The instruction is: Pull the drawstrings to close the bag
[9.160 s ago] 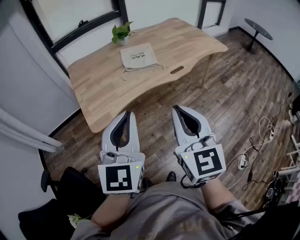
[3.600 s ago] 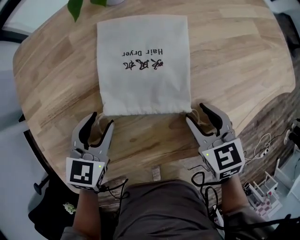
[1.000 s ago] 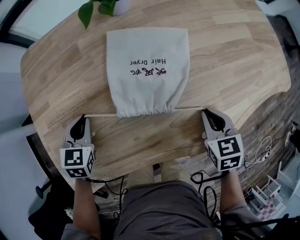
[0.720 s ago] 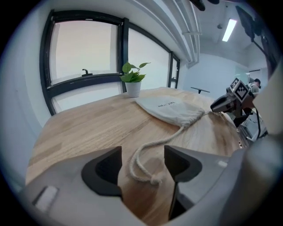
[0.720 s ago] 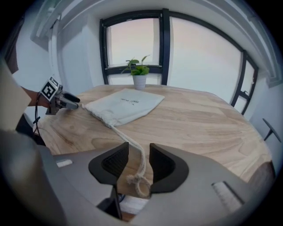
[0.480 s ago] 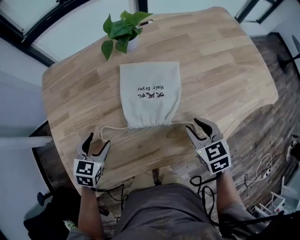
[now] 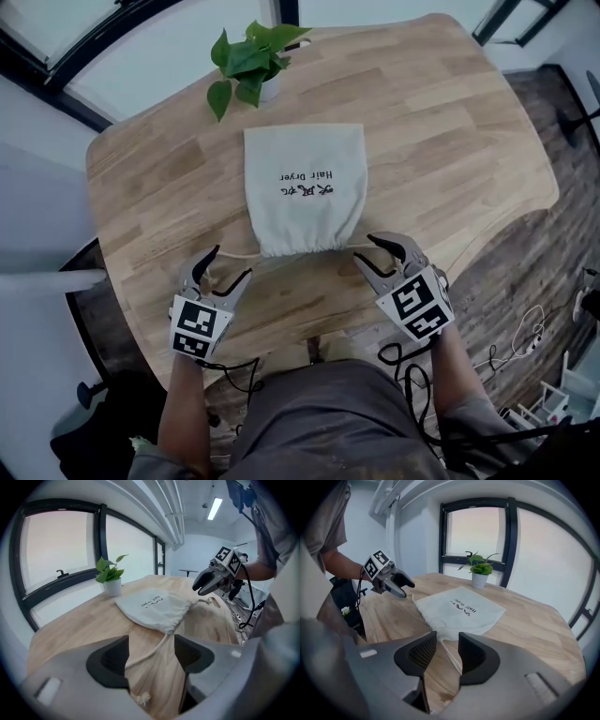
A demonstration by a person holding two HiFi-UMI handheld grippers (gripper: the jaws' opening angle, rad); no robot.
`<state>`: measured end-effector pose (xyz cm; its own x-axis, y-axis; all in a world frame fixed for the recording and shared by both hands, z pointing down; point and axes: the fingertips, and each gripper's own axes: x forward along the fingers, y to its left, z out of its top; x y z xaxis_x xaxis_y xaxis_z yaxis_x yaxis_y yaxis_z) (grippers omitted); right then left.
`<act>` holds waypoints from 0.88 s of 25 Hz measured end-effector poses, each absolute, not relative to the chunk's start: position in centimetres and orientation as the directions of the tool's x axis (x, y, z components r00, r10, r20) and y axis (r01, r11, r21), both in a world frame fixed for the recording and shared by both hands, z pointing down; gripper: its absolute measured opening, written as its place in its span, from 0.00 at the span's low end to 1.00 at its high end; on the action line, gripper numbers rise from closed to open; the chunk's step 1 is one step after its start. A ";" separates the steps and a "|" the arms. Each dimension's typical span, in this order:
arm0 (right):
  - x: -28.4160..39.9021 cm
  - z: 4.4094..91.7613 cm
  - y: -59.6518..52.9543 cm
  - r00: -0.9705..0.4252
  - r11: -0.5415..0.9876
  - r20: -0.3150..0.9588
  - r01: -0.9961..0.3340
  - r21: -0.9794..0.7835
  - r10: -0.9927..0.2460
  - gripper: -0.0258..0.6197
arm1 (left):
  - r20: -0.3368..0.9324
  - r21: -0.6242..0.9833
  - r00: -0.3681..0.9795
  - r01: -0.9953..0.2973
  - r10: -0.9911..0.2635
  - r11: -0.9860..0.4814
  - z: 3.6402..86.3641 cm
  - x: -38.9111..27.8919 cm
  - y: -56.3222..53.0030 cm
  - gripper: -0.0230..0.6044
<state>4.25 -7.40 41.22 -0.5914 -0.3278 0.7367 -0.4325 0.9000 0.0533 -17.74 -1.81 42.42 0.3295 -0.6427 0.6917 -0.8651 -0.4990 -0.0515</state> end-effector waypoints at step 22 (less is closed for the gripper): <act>3.8 47.6 -6.8 -0.546 0.956 0.824 -0.293 -0.016 -0.154 0.24 | 0.772 0.046 0.460 -0.728 -0.439 -0.684 47.4 -15.6 -2.9 0.34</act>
<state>3.79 -6.80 47.61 -0.5460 -0.1537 0.8235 -0.2930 0.9560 -0.0158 -15.61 -2.94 47.42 0.4601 -0.4387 0.7719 -0.7284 -0.6836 0.0456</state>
